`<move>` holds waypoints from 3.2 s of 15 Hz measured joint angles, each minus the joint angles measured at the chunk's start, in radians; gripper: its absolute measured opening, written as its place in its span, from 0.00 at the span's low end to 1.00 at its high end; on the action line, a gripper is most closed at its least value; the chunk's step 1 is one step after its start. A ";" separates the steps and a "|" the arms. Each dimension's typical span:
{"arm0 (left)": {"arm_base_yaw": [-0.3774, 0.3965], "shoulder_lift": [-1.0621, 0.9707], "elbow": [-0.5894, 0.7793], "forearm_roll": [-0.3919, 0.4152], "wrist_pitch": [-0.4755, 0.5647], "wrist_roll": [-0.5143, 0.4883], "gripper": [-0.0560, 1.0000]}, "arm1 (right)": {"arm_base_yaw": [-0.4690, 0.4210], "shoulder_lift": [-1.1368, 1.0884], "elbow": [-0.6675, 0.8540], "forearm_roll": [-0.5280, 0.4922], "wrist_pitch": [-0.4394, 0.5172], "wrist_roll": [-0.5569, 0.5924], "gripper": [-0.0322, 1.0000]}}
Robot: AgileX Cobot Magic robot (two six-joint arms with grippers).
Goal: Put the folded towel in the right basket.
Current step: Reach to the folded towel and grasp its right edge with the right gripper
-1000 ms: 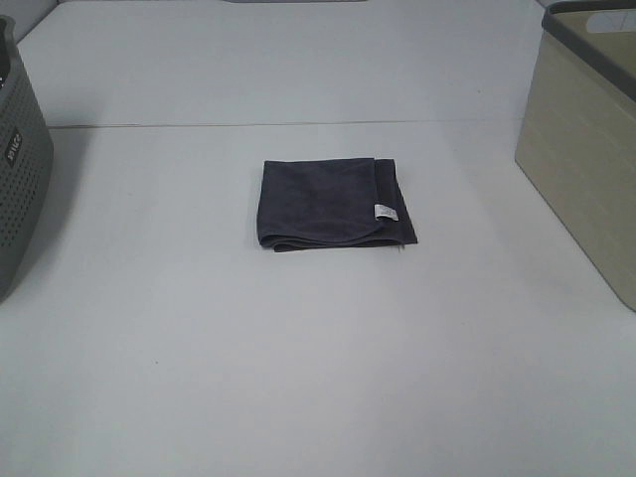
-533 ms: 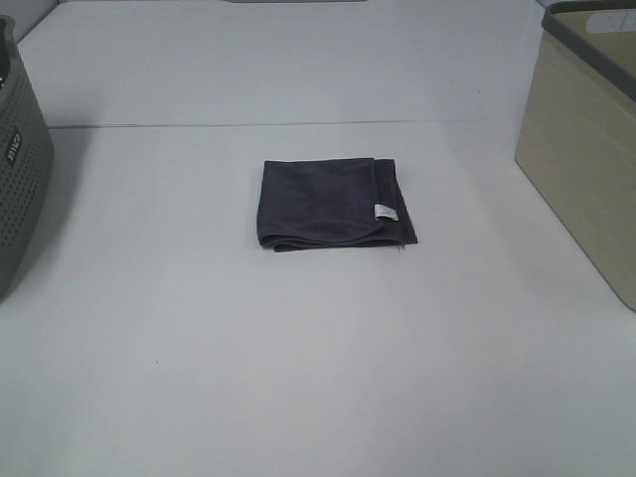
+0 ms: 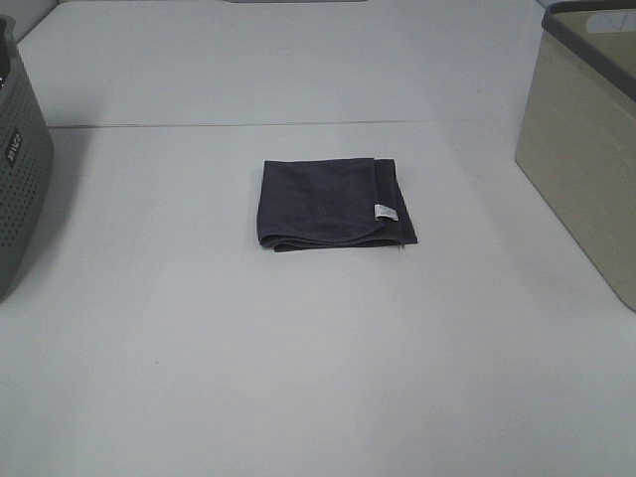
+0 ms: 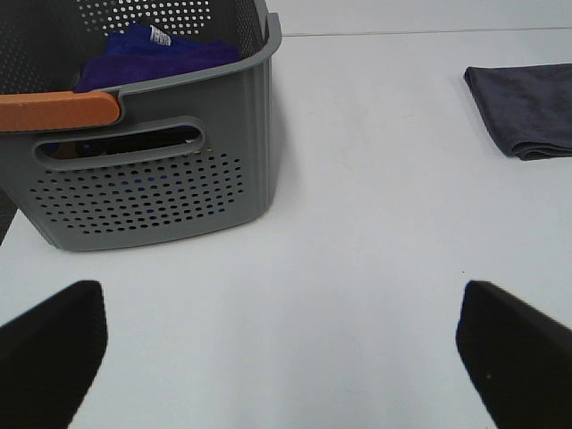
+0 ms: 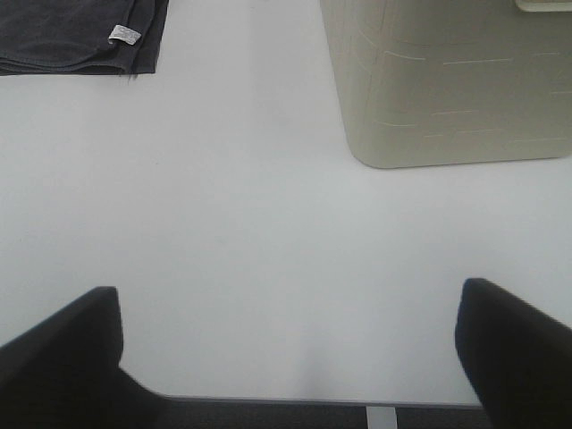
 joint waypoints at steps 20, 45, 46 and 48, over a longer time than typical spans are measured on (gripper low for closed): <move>0.000 0.000 0.000 0.000 0.000 0.000 0.99 | 0.000 0.000 0.000 0.012 0.000 0.000 0.97; 0.000 0.000 0.000 0.000 0.000 0.000 0.99 | 0.000 1.183 -0.874 0.249 0.104 -0.022 0.97; 0.000 0.000 0.000 0.000 0.000 0.000 0.99 | 0.000 1.257 -0.896 0.320 0.103 -0.044 0.97; 0.000 0.000 0.000 0.000 0.000 0.000 0.99 | 0.000 1.376 -0.915 0.425 0.083 -0.080 0.97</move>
